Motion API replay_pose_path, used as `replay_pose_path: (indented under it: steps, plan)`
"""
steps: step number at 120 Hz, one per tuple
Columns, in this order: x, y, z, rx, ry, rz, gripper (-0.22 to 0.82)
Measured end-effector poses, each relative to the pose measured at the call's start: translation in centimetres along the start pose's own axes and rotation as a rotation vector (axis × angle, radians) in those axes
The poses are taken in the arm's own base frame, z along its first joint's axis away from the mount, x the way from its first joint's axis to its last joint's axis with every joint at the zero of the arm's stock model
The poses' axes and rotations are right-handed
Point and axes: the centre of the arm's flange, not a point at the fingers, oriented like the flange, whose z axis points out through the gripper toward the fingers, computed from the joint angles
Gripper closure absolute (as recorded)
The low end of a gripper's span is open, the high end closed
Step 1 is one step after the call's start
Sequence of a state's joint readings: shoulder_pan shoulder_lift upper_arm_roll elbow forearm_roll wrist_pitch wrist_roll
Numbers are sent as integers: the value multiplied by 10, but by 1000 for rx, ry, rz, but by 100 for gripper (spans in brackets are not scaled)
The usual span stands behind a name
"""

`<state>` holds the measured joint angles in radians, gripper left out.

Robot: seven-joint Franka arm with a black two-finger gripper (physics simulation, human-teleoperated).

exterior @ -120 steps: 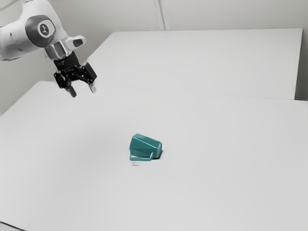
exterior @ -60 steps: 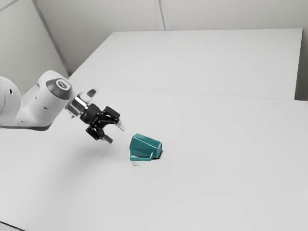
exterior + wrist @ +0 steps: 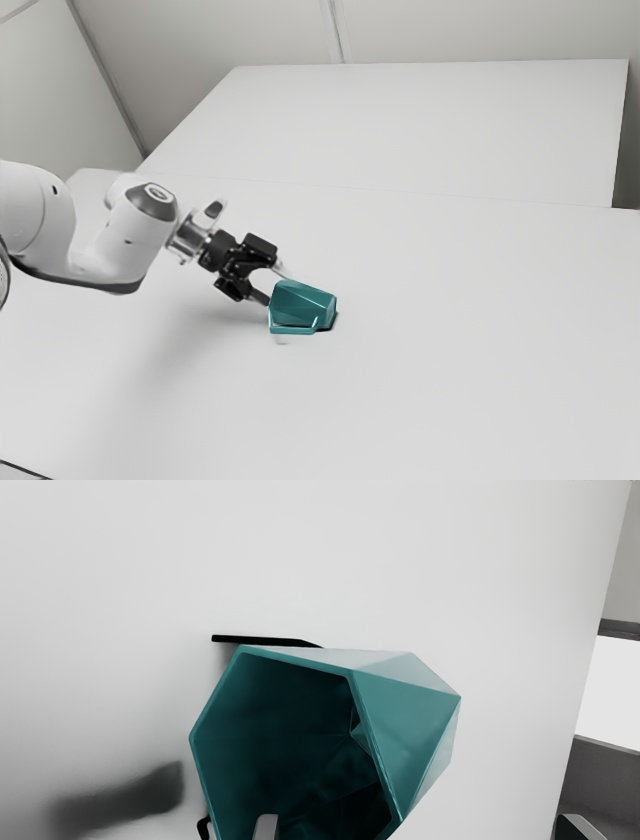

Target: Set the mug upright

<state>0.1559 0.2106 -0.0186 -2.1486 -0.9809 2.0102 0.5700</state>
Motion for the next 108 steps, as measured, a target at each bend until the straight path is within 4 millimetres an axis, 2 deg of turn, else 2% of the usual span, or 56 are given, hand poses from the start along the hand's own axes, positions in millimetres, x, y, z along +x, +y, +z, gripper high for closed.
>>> replay_pose_path:
  steps: [38,72,85,108]
  plan:
    - [-2,1,24,-55,3,15,1]
    - [-2,8,28,-68,13,44,37]
    - [-3,9,28,-76,16,49,44]
    - [-4,18,30,-111,24,54,50]
